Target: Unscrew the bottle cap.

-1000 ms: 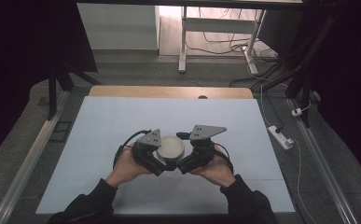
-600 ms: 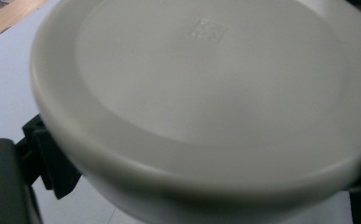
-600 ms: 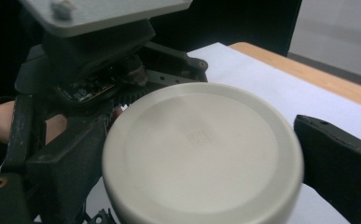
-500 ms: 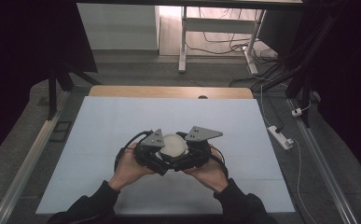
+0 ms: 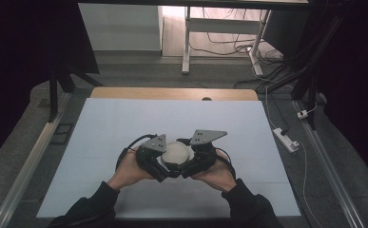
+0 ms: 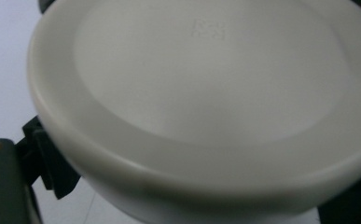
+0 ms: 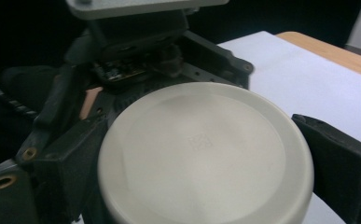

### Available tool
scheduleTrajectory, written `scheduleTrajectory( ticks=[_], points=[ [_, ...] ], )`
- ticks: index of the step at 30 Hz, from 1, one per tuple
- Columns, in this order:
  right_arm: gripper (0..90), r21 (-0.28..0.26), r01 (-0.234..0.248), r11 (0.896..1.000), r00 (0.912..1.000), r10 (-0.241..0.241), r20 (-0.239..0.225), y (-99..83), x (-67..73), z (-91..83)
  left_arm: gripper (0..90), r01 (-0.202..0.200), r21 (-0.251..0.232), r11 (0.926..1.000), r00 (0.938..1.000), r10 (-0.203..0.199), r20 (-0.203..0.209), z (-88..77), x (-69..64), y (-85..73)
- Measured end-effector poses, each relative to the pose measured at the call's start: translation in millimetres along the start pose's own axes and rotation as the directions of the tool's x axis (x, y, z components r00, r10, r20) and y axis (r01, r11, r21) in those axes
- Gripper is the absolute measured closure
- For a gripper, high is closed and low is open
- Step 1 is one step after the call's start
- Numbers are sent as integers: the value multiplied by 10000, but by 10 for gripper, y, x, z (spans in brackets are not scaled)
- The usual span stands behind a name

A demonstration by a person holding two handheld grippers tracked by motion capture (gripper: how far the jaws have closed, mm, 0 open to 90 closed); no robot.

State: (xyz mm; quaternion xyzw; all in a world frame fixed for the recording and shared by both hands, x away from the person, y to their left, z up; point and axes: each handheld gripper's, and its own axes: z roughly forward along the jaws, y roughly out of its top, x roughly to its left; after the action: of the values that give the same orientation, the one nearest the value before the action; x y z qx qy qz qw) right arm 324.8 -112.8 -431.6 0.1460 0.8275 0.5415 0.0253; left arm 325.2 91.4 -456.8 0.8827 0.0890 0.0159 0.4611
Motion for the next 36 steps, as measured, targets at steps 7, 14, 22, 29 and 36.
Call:
scheduleTrajectory(
  ticks=[7, 14, 22, 29, 36],
  points=[
    [79, 32, 191, 9998, 9964, -188, -829, -6, -2, -6, 74, -422, -6, 9991, 9955, 421, 844, -6, 15, -35],
    [80, -98, 276, 9996, 9933, -285, -1117, 8, 5, -25, 74, -644, 30, 9979, 9926, 637, 1037, 1, 14, -47],
    [80, -344, 218, 9992, 9951, -250, -958, 31, -14, -84, 75, -402, 125, 9991, 9968, 393, 691, 4, 52, -80],
    [80, -404, 316, 9987, 9954, -351, -897, 63, 12, -113, 74, -56, 173, 9998, 9997, 52, 238, -7, 114, -109],
    [79, -298, 433, 9986, 9956, -456, -818, 67, 45, -105, 75, 408, 43, 9992, 9989, -407, -236, -37, 186, -133]
  ],
)
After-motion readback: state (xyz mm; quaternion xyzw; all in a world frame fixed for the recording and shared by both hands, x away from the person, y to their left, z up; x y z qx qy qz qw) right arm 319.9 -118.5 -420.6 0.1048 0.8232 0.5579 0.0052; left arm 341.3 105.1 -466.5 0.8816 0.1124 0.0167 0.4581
